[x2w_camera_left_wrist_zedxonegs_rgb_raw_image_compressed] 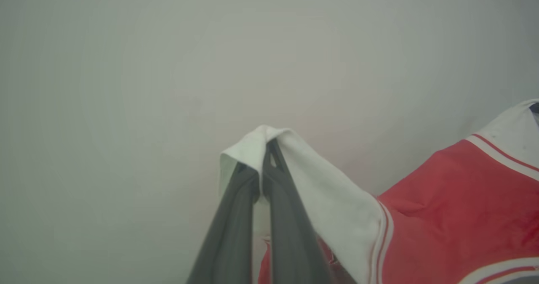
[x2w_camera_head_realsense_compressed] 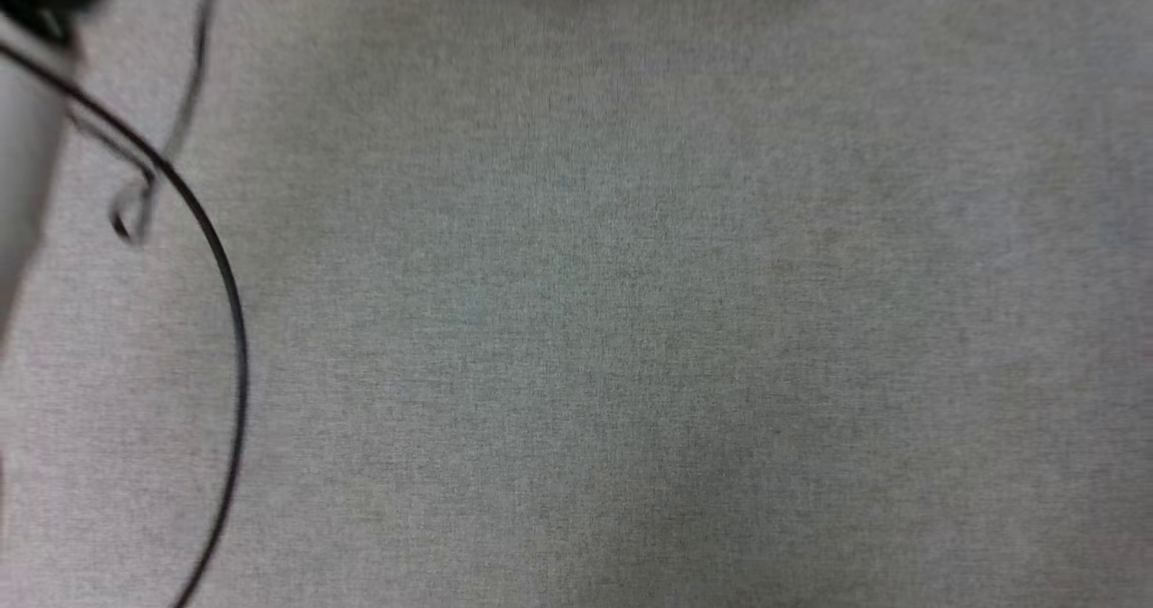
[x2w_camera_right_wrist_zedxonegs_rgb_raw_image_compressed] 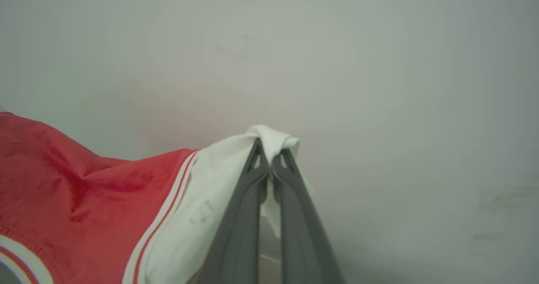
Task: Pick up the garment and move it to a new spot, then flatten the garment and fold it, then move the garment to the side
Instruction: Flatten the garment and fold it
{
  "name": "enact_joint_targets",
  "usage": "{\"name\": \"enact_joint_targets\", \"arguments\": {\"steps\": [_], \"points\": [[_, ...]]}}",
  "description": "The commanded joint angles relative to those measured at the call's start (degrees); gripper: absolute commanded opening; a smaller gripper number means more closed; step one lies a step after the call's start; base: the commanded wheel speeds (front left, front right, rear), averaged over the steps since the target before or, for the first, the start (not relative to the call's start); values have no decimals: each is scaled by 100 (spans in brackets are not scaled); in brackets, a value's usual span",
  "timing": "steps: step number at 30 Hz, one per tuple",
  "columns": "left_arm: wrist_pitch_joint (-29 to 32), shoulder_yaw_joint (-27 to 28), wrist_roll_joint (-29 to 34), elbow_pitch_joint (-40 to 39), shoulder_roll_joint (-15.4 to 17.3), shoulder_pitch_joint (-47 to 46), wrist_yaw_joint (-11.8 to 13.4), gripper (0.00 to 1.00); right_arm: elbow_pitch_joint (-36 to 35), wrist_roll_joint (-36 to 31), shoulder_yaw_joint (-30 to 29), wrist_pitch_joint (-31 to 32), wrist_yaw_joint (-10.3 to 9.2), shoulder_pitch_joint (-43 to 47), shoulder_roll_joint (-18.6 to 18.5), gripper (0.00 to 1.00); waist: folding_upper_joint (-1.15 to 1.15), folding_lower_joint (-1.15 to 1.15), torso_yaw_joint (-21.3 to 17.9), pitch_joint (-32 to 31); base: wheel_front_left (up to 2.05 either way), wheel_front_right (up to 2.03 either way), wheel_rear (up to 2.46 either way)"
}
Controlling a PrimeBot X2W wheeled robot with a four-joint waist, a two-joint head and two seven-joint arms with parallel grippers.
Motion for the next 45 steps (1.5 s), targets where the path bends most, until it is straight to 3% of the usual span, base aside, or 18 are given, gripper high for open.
{"name": "enact_joint_targets", "arguments": {"steps": [1,13,24,33,45], "points": [[-104,-8,-48,-91,50,357,91,0,-12,46,115,-100,-8,325,36,0,0,0,-7,-246,0,0,0],[-564,123,-507,-1271,248,3207,982,0,-262,228,530,-690,-8,2465,-9,0,0,0,32,-1220,0,0,0],[-691,457,-885,-2089,531,5822,1505,0,-628,342,427,-778,-8,4628,-35,0,0,0,-20,-2286,0,0,0],[-705,636,-1137,-2457,740,7520,1688,0,-1186,389,-16,-550,-8,6390,-60,0,0,0,-59,-2875,0,0,0],[-708,861,-1351,-2292,524,8688,1657,0,-1898,44,-840,119,-9,8197,13,0,0,0,-151,-3017,0,0,0]]}}
